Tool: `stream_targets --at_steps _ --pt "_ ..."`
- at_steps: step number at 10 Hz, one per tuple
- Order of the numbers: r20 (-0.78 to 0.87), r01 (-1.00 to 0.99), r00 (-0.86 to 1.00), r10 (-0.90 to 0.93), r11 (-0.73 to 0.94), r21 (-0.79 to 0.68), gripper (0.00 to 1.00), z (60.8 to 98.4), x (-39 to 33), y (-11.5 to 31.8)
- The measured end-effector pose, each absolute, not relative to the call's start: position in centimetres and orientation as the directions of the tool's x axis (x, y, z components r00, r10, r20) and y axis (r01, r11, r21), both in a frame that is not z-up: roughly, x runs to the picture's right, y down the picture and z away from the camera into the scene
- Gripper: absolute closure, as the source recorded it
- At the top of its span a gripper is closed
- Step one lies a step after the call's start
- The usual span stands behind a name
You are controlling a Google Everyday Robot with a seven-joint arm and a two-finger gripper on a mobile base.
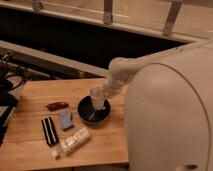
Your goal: Place the ceramic cup in the ceramic bowl
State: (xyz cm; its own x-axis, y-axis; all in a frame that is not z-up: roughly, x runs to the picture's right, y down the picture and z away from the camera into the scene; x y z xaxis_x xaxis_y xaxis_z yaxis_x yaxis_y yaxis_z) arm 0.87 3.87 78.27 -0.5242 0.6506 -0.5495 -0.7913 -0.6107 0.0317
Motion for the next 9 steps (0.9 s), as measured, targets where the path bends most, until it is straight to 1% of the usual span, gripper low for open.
stream_targets --at_steps 2,4,5,6,7,8,9 --pt "-0.577 -0.766 -0.546 0.607 -0.64 0.052 0.68 80.5 1.0 4.9" --pt "-0.609 -0.751 -0.547 0.575 -0.658 0.053 0.51 81.9 0.3 5.9" --pt "-0.612 -0.757 -0.54 0.577 -0.651 0.055 0.47 82.0 0.2 6.3" --pt "-0.608 -0.765 -0.534 0.588 -0.641 0.053 0.49 81.7 0.0 6.2" --pt "-0.604 -0.77 -0.53 0.595 -0.636 0.049 0.54 81.2 -0.2 5.8" --pt "-0.602 -0.768 -0.532 0.595 -0.639 0.048 0.53 81.0 -0.1 5.3" --pt "-0.603 -0.766 -0.535 0.592 -0.64 0.051 0.47 81.0 0.1 5.3"
